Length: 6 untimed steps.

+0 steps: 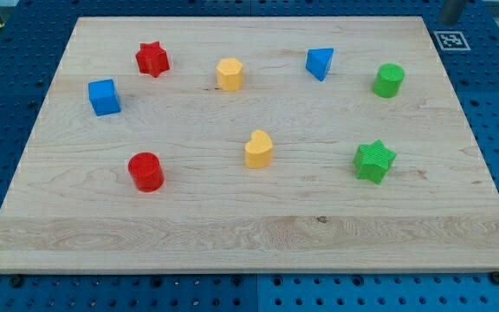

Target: Move the yellow hexagon to the top of the yellow heart

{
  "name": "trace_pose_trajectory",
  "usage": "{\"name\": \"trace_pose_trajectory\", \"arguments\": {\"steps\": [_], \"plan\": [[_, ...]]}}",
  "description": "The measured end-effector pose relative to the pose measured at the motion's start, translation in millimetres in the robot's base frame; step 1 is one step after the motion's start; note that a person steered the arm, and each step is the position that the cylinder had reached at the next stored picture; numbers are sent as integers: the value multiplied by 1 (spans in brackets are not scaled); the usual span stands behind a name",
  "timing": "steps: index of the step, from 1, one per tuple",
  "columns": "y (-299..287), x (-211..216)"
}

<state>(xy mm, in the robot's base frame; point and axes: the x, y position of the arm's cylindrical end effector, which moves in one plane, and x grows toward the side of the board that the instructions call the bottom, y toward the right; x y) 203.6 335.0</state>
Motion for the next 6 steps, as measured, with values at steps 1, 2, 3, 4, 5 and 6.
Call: {"name": "trace_pose_trajectory", "arguments": {"steps": [1,2,3,4,5,6], "plan": [[-9,0],[-75,12],[-187,42],[-316,57],[-394,59],[-407,75]]}}
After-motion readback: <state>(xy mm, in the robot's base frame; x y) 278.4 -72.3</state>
